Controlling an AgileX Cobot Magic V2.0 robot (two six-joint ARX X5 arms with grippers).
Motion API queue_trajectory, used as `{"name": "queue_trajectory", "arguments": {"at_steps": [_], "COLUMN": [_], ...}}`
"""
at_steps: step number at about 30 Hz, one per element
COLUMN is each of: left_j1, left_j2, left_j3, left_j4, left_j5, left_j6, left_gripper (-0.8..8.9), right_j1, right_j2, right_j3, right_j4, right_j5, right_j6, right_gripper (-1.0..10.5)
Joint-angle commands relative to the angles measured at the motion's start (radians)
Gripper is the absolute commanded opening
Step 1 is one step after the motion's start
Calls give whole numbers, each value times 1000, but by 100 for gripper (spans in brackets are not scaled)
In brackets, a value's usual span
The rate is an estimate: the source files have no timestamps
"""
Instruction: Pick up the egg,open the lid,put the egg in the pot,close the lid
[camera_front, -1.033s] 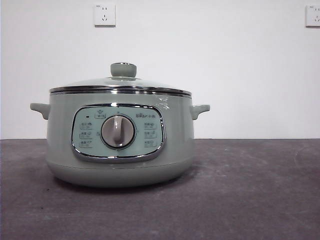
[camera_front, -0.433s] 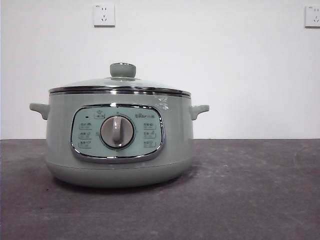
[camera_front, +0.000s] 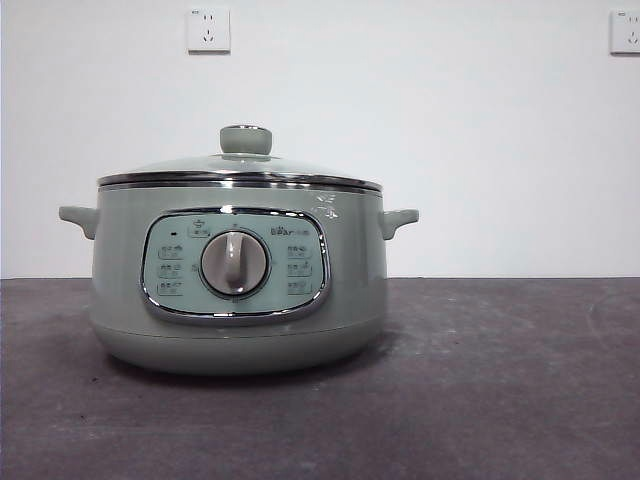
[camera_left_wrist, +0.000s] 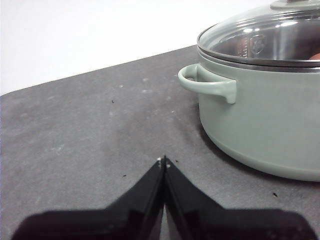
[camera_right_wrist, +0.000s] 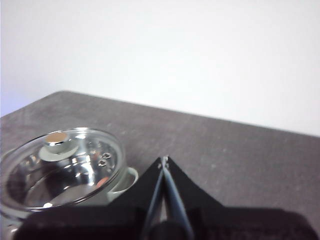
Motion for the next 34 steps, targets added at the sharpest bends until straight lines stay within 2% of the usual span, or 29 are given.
{"name": "queue_trajectory", "arguments": {"at_steps": [1, 7, 11, 14, 20, 26, 30, 34], "left_j1": [3, 3, 3, 3, 3, 3, 3, 3], "left_j2": [-3, -3, -3, -3, -3, -3, -3, -3], "left_j3": [-15, -15, -15, -15, -15, -15, -15, -15], "left_j4": [3, 4, 4, 3, 4, 4, 4, 4], "left_j5": [-1, -1, -1, -1, -1, -1, -1, -1], "left_j6": [-6, -6, -6, -6, -6, -6, -6, -6], "left_gripper": [-3, -3, -3, -3, -3, -3, -3, -3], "right_j1": [-2, -2, -2, -2, -2, -2, -1, -1], "right_j2": [-88, -240, -319, -367, -423, -423, -423, -423], "right_j3": [-208, -524, -671, -741, -820, -827, -826, -826], "right_j4": [148, 350, 392, 393, 384, 326, 330, 330], "right_j5": [0, 16, 85, 86, 86, 82, 82, 82], "right_j6": [24, 96, 147, 152, 169, 169, 258, 258], "right_gripper": [1, 1, 1, 1, 1, 1, 1, 1]}}
